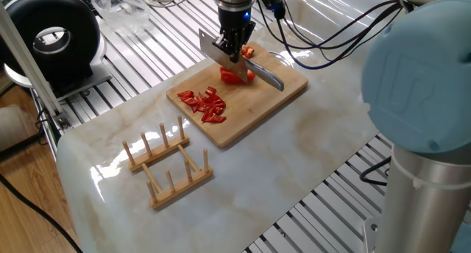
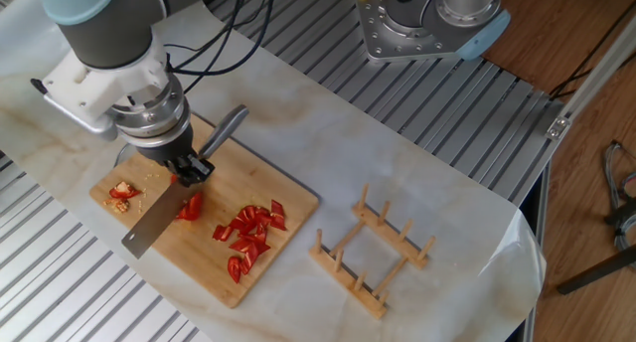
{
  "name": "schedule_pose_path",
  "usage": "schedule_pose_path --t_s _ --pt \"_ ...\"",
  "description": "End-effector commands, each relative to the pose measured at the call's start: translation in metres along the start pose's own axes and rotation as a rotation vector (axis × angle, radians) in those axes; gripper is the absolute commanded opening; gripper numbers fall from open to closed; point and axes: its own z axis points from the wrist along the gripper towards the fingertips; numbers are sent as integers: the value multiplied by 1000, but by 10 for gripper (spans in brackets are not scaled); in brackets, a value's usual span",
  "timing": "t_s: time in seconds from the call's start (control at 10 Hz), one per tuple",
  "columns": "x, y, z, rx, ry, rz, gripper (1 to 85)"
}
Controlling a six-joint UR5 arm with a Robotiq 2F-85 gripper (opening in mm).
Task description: Chop the chili peppers
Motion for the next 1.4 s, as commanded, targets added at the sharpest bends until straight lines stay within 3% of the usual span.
schedule_pose_path --t_s 0.0,0.5,0.9,1.3 --pt "3 7 -3 -22 2 -17 13" --pt "11 -11 -11 62 2 -96 13" --pt "15 -4 -10 26 5 -298 13" --pt "11 -14 -6 43 3 -315 13"
